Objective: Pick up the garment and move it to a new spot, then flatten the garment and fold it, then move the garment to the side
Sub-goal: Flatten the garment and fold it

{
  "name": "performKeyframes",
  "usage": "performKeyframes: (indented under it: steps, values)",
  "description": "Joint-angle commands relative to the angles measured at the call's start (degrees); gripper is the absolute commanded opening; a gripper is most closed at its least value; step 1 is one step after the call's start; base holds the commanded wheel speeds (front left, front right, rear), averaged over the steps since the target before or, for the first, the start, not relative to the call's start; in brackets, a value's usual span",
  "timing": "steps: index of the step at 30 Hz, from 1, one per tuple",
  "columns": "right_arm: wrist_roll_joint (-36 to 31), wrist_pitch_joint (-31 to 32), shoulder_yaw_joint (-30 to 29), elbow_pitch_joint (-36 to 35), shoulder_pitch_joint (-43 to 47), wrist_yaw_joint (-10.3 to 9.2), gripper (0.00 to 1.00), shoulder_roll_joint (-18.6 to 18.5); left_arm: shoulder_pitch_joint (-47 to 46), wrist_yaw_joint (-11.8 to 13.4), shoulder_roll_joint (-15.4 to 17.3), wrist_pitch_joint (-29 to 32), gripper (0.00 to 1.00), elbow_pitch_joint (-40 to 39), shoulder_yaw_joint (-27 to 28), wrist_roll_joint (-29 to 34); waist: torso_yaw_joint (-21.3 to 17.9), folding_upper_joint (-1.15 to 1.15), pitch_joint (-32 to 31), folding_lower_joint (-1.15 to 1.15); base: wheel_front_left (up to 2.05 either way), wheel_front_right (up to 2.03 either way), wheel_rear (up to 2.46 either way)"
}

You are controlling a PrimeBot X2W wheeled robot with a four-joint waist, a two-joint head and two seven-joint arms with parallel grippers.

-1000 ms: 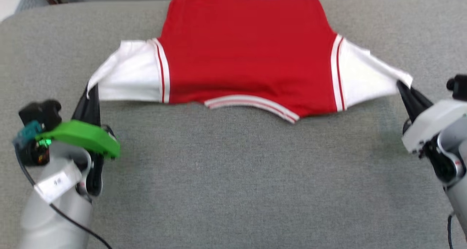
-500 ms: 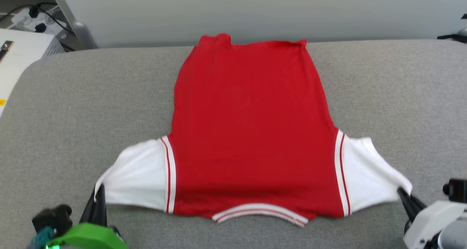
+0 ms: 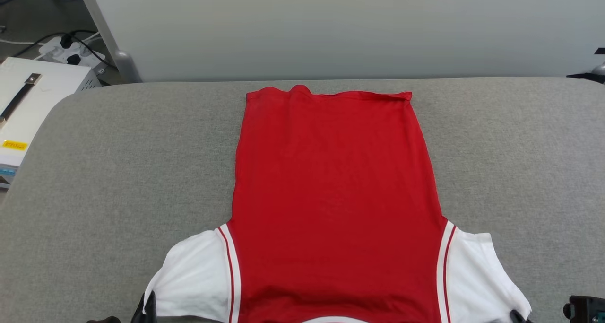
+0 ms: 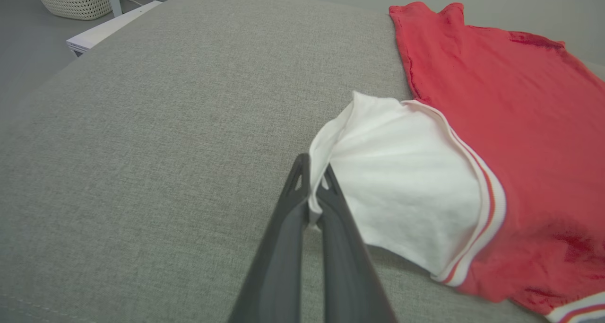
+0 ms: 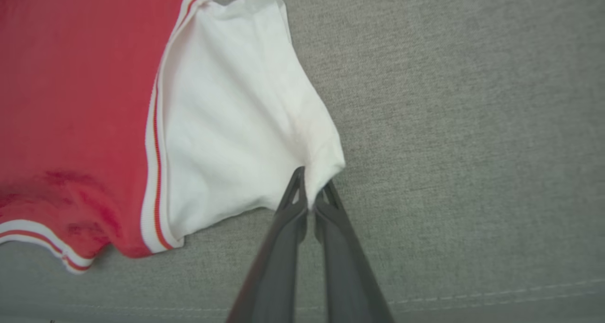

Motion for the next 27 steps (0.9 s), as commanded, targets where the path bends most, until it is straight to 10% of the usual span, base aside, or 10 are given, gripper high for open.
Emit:
performKeyframes:
  steps: [1,2,3,13,27]
  values:
    - [-0.7,-0.58,-0.28,-0.76,-0.35,-0.04,0.36,-0.03,-0.42,-0.03,-0.31,-0.42,0.0,-0.37,-0.34,0.84,0.41,0.0,0.51,0.01,0.0,0.0,0.0]
    - [-1.43,-1.53,-0.25,-1.51,-1.17,-0.04,0.55,-0.3,-0.96,-0.06,-0.42,-0.51,0.0,-0.54,-0.67,1.28,0.55,0.0,0.75,0.01,0.0,0.0,0.0]
    - [-1.99,-2.28,-0.21,-2.05,-1.92,-0.04,1.0,-0.53,-1.45,-0.1,-0.46,-0.58,0.0,-0.69,-0.93,1.63,0.69,0.0,1.04,0.01,0.0,0.0,0.0]
    - [-4.72,-6.83,-0.82,-2.82,-19.71,-0.04,1.0,-4.04,-8.65,-1.32,-2.02,-1.14,0.0,-2.47,-3.07,3.97,3.7,0.0,7.78,0.01,0.0,0.0,0.0]
    - [-3.16,5.25,2.52,17.87,-56.08,-0.04,1.0,-13.72,-23.5,-7.14,-8.03,-1.61,0.0,-3.59,-8.04,8.59,15.07,0.0,21.74,0.01,0.0,0.0,0.0]
